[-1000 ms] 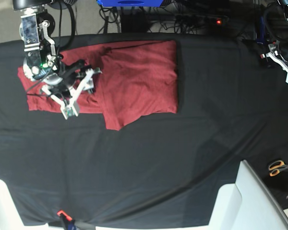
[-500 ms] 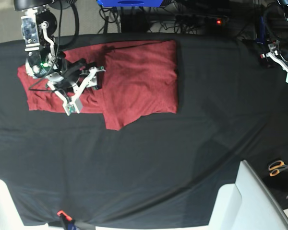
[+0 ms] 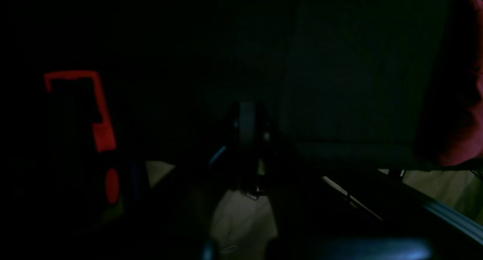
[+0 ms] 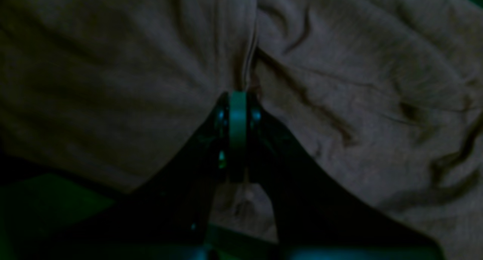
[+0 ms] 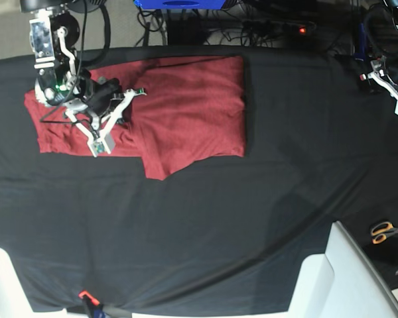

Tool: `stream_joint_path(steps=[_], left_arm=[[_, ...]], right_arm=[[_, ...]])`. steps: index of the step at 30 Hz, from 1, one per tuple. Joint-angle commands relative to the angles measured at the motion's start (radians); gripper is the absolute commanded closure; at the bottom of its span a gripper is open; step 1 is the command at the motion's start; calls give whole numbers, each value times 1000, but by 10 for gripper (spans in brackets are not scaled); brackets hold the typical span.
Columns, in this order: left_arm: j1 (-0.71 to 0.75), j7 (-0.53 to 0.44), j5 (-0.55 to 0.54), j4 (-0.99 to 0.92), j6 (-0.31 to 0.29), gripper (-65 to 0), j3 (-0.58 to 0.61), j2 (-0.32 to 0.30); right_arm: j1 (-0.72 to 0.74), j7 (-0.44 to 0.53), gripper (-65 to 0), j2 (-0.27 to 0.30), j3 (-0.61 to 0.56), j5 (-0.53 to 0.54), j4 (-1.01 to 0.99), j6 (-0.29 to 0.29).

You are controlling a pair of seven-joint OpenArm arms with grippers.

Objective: Fold the T-shirt properly
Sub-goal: 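Pull the shirt's loose end outward with the right gripper to smooth it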

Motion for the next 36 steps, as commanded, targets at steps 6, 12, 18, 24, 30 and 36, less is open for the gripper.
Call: stream_joint_path(steps=[6,12,18,24,30,36], left_arm=[[-2,-13,-16,12,-6,0,-7,-24],[-2,-13,-16,12,-6,0,-7,-24],[-2,-13,-16,12,-6,0,-7,-24],[-2,-13,-16,12,-6,0,-7,-24],[-1,-13,-16,12,-6,0,-7,-24],[-2,-13,-16,12,-6,0,-5,-24]], right_arm=[[-43,-21,-5,3,4,16,106,6],[-113,-33,-5,8,4,16,179,6],[-148,-28,-5,11,4,16,190,6],[-168,-28,-5,13,6,14,199,6],[-179,-34,-5,11,66,14,219,6],[-184,-31,-5,11,101,13,207,6]])
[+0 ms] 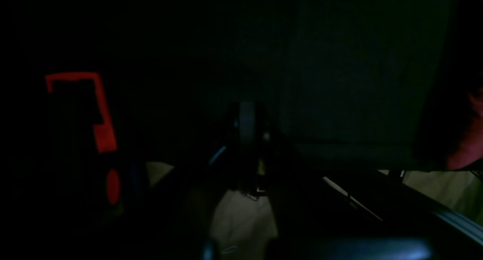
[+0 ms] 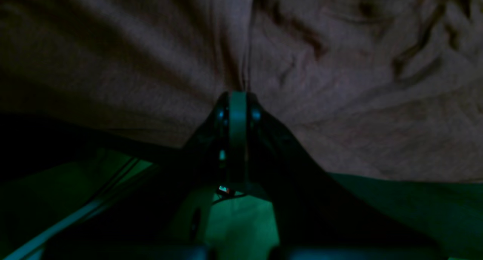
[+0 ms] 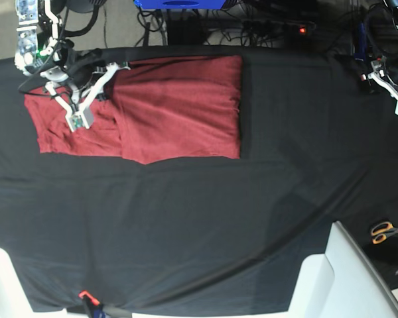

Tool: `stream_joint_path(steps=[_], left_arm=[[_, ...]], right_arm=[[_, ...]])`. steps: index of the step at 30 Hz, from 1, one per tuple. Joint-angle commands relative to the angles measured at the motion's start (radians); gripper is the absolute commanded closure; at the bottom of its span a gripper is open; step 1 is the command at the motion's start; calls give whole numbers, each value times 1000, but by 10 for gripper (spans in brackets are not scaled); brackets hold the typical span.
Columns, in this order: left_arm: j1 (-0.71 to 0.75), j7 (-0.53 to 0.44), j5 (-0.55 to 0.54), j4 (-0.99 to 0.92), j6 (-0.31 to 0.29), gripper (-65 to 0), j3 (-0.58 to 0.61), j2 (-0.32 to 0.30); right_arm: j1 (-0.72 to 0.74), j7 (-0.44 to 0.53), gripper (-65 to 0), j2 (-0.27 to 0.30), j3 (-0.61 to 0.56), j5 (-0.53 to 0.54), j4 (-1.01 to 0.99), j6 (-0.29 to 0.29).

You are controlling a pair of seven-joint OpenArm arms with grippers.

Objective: Fold the T-shirt properly
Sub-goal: 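Pull the shirt's loose end outward with the right gripper to smooth it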

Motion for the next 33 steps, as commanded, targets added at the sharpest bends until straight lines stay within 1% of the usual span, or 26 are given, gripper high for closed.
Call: stream_joint_path(steps=[1,11,15,30,32,33], left_arm=[[-1,-12,-16,12,-6,0,-5,-24],[0,-12,-16,12,-6,0,-5,-24],[0,-12,-16,12,-6,0,-5,-24],[0,-12,-16,12,-6,0,-5,-24],[0,-12,-16,12,-6,0,-5,-24],[0,-12,-16,12,-6,0,-5,-24]], right_arm=[[8,11,-5,3,1,11,15,5],[14,9,-5,-5,-5,11,11,5],[14,9,-6,-5,-50,11,-24,5],[22,9,-8,-7,-43,11,-84,0],[22,9,-15,-7,-43,11,-78,0],[22,11,-35,-7,-43,11,-77,0]])
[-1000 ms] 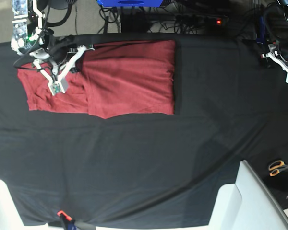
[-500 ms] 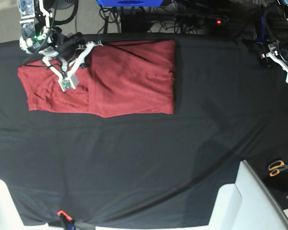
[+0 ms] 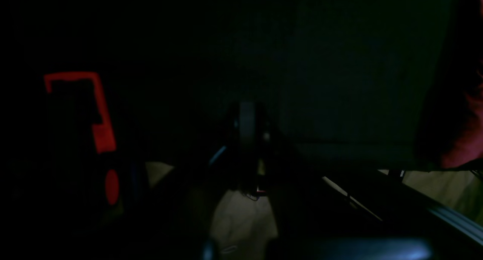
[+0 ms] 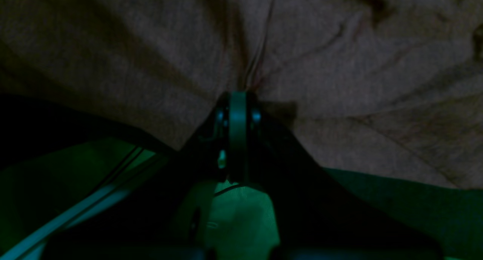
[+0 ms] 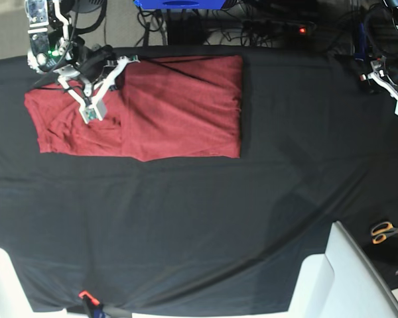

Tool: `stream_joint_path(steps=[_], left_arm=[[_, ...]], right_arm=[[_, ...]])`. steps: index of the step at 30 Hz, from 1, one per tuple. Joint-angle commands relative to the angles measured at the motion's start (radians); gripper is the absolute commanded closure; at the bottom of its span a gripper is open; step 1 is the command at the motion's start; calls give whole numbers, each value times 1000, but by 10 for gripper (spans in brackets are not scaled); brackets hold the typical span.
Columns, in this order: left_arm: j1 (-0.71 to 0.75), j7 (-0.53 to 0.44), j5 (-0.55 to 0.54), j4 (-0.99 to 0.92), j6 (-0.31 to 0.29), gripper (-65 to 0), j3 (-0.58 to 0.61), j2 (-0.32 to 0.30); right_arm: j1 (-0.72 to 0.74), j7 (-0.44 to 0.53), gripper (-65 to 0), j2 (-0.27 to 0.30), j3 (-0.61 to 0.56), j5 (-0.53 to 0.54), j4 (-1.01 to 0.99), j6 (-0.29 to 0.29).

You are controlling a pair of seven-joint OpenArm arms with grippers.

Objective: Fold the T-shirt properly
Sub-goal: 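Pull the shirt's loose end outward with the right gripper to smooth it, then release and move the right gripper beyond the shirt's loose end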

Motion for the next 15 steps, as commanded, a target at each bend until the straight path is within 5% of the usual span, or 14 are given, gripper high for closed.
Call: stream_joint_path(steps=[1,6,15], left_arm=[[0,-12,-16,12,-6,0,-6,-24],[0,-12,-16,12,-7,0,-6,-24],[0,-12,-16,12,-7,0,-6,-24]], right_arm=[[4,12,-62,4,2,13,24,2],[4,13,-207,8,4,10,52,2],[-6,18,-207,14,12,8,140,2]])
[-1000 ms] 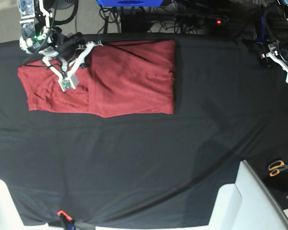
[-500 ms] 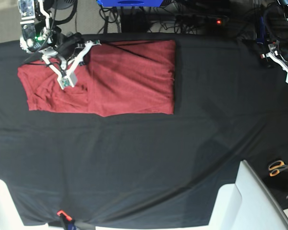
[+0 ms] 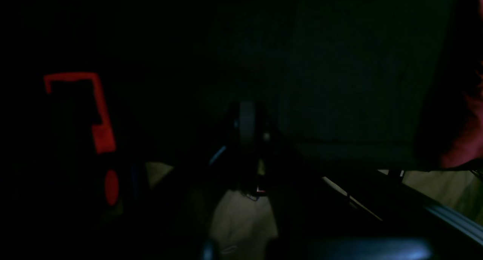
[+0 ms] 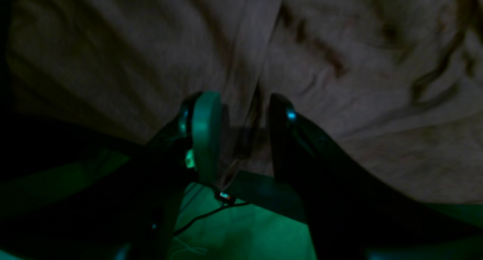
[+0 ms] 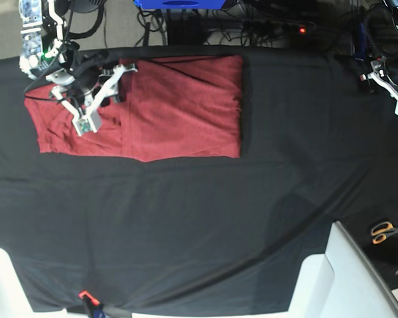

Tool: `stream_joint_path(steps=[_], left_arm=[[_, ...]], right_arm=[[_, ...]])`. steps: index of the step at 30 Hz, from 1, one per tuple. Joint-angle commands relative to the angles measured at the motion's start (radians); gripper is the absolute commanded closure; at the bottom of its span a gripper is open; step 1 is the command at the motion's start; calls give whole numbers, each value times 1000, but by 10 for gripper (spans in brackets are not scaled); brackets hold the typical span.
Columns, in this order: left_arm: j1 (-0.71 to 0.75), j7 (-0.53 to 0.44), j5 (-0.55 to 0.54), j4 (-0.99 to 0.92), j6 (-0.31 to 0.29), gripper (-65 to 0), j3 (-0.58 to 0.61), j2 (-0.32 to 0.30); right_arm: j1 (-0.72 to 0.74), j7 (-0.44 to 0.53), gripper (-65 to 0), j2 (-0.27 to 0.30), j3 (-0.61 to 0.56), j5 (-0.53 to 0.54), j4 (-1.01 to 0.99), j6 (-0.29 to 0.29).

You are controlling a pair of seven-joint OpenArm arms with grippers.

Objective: Fold the T-shirt properly
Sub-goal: 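Release and move the right gripper beyond the shirt's loose end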

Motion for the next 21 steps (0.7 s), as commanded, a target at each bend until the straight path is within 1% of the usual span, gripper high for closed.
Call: stream_joint_path(steps=[1,5,6,7,10,11,13,16,17,18,19,21], left_arm=[[0,-12,-16,12,-7,0,-6,-24],[0,-12,-16,12,-7,0,-6,-24],[0,-12,-16,12,-7,0,-6,-24],[0,-12,-16,12,-7,0,-6,-24],[8,-12,-16,12,-7,0,-6,-24],[8,-14,-16,12,-7,0,-6,-24],[9,-14,-14,7,-9,0,-6,-24],[3,-14,-14,-33,-9,0,-6,-24],[0,-14,-14,-45,-9,0,-6,-24],[-1,-14,-14,-53,-9,0,-6,-24],[-1,-14,-14,-59,-9,0,-6,-24],[-1,-15,-14,-56,-9,0,-6,-24]], right_arm=[[-1,13,-207,5,-1,9,26,5],[57,13,-207,6,-4,9,21,10],[76,13,-207,6,10,9,19,10],[88,13,-209,6,47,10,21,10],[116,4,-221,0,213,18,27,17],[128,3,-245,1,256,32,24,44],[163,-40,-357,5,361,116,-5,159],[228,-177,-540,5,547,267,-93,334],[248,-214,-576,5,601,302,-134,386],[264,-240,-585,8,658,325,-180,425],[283,-255,-582,15,701,328,-218,425],[321,-275,-578,51,757,326,-324,425]])
